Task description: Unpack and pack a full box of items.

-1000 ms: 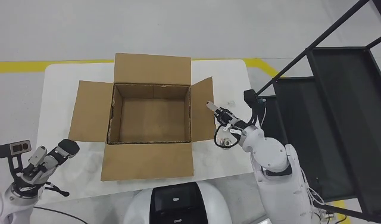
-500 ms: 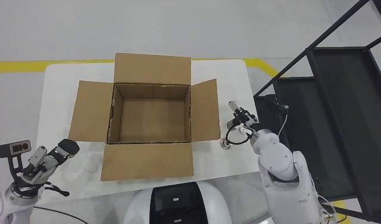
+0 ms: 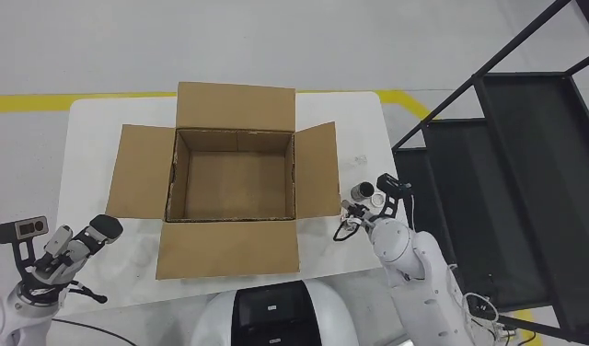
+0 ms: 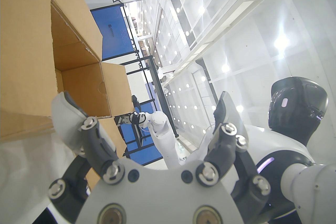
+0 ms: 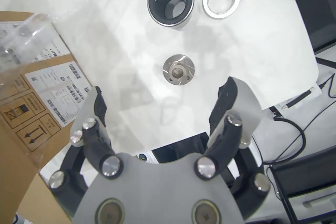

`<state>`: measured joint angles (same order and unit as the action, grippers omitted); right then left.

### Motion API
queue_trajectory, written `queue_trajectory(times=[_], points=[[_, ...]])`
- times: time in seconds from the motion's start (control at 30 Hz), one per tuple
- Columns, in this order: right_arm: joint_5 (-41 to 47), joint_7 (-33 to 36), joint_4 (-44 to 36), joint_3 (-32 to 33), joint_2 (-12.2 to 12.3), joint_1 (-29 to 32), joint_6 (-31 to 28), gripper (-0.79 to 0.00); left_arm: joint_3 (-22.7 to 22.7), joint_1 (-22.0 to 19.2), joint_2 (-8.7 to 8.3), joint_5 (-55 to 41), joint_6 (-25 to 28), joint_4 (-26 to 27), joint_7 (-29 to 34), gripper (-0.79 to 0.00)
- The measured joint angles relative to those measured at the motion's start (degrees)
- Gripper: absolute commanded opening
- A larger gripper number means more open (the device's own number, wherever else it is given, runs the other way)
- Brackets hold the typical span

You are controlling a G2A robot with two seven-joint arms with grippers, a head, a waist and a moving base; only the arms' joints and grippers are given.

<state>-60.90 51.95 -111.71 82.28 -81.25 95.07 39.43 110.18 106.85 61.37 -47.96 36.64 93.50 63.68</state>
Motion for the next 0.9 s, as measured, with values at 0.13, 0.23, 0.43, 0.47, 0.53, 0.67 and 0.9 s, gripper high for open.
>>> queue_trajectory(times=[0.13,0.23,0.43,0.47,0.53,0.67,0.9], points=[[-2.31,2.46,3.06,-1.51,0.13,-3.2,-0.31,-0.105,0.0,0.0,0.0,0.0,0.0,0.0,0.0,0.0],[-3.7,3.91,5.36,-2.21,0.21,-5.11,-0.33,-0.105,0.0,0.0,0.0,0.0,0.0,0.0,0.0,0.0],[-4.5,5.62,9.04,-2.89,0.22,-6.65,0.88,-0.129,0.0,0.0,0.0,0.0,0.0,0.0,0.0,0.0],[-4.5,5.7,9.45,-3.06,0.2,-6.77,1.06,-0.132,0.0,0.0,0.0,0.0,0.0,0.0,0.0,0.0],[-4.08,5.49,10.4,-3.41,0.12,-7.06,1.48,-0.139,0.0,0.0,0.0,0.0,0.0,0.0,0.0,0.0],[-4.32,5.21,12.17,-3.83,0.08,-7.51,2.17,-0.052,0.0,0.0,0.0,0.0,0.0,0.0,0.0,0.0],[-3.18,4.12,13.86,-4.55,-0.14,-7.68,3.63,-0.366,0.0,0.0,0.0,0.0,0.0,0.0,0.0,0.0]])
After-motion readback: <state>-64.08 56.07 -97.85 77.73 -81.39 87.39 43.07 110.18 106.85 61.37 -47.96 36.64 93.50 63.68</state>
